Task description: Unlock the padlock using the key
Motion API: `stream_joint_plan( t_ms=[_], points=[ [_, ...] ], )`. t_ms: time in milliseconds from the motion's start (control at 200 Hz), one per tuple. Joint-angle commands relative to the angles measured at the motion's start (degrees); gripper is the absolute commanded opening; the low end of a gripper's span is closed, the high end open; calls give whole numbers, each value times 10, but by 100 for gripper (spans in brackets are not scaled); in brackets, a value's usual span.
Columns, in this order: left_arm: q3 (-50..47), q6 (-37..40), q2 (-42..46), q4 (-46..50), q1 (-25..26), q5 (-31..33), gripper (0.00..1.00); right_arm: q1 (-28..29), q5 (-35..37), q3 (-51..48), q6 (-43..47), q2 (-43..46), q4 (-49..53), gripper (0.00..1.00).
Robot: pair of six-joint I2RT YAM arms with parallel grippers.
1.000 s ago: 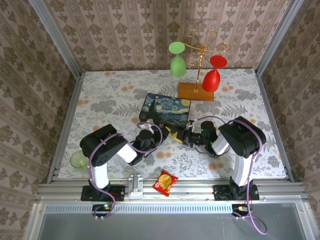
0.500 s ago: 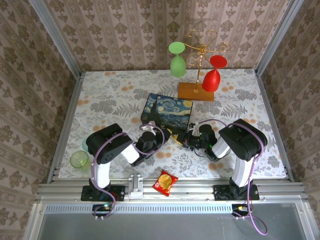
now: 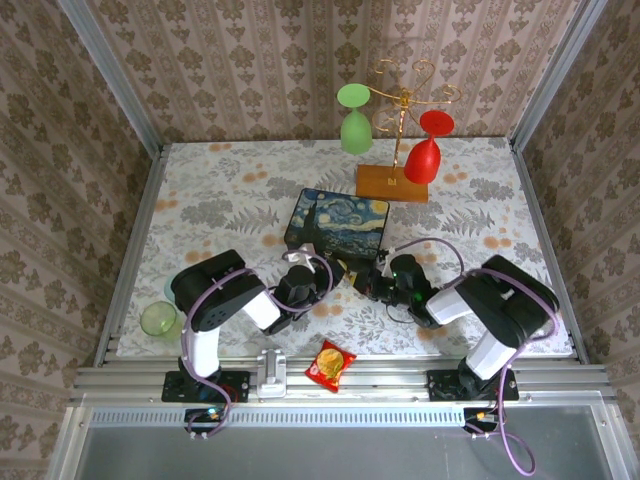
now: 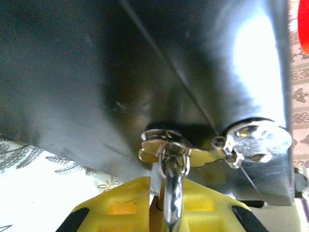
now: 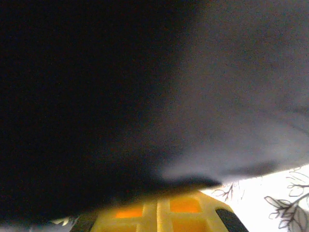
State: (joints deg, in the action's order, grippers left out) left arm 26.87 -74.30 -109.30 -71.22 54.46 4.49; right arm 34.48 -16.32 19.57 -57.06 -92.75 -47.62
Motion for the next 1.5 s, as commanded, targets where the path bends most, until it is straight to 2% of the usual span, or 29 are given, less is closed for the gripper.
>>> stream_joint_plan(
  t_ms=[0, 95, 170, 375, 475, 625, 835, 1025, 1160, 1310, 1495],
  points=[
    [20, -4, 0, 35, 35, -94, 0, 43, 48, 53, 171, 50, 112, 0],
    [19, -6, 0, 33, 37, -94, 0, 42, 68, 61, 200, 62, 153, 0],
    [18, -10, -3, 26, 37, -93, 0, 38, 49, 57, 195, 54, 137, 0],
    [12, -26, -25, -12, 37, -91, 0, -15, -96, 12, 46, -43, -123, 0],
    [9, -29, -26, -16, 38, -92, 0, -21, -126, 11, 9, -65, -174, 0],
    [10, -29, -24, -16, 39, -92, 0, -37, -128, 4, -7, -59, -161, 0],
    [12, -29, -28, -17, 41, -86, 0, -49, -143, -17, -82, -104, -236, 3],
    [15, -26, -41, -16, 43, -85, 6, -48, -125, -35, -76, -114, -253, 0],
    [15, -14, -37, 4, 47, -77, 11, -41, -129, -24, -129, -110, -269, 0],
    [20, 3, -23, 37, 48, -76, 8, -32, -122, -27, -149, -85, -267, 0],
    [20, -4, -36, 23, 49, -76, 8, -32, -118, -19, -184, -73, -268, 0]
  ],
)
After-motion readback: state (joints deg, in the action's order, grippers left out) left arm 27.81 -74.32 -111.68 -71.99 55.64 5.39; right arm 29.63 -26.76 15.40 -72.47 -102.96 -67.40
